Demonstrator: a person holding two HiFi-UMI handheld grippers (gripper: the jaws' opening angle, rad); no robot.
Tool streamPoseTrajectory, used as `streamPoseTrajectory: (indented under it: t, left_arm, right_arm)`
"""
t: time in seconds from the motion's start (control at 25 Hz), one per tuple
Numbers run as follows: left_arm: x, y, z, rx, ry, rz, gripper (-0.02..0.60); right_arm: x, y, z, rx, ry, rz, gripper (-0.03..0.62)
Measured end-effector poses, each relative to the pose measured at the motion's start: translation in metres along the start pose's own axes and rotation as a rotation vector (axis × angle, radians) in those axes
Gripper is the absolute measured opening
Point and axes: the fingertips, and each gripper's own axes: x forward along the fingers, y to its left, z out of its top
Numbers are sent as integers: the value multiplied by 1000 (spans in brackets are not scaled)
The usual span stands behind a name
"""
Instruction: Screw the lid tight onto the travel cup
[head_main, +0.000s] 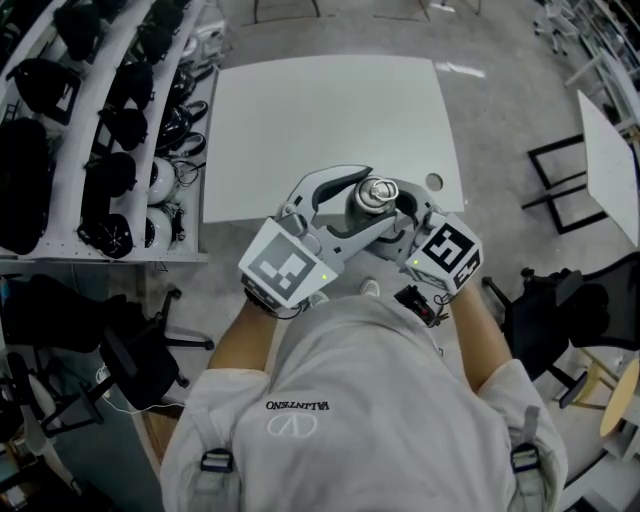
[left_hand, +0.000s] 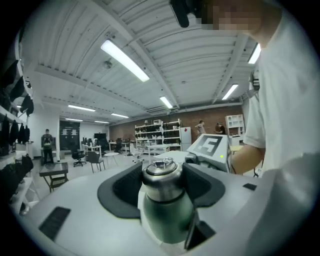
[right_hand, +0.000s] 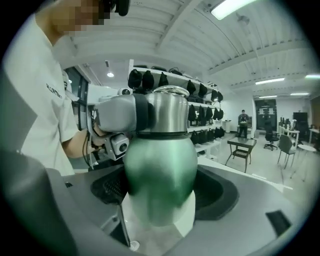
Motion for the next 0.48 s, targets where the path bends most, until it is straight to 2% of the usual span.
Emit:
streamPoseTrajectory:
  t: [0.08, 0.16, 0.36, 0.48]
  left_arm:
    - [-1, -4, 4, 9, -19, -39, 255]
    - [-2, -5, 4, -3, -27, -44, 255]
    - [-1, -2, 3, 5, -38, 48, 265]
    - [-4, 4, 7, -21, -81, 109, 292]
  right_arm:
    - [-2, 6, 3, 10, -26, 56, 385]
    - [-2, 8, 4, 22, -37, 74, 385]
    - [-4, 2, 1, 2, -11, -3, 385]
    - [-5, -6, -2, -24, 16, -74, 385]
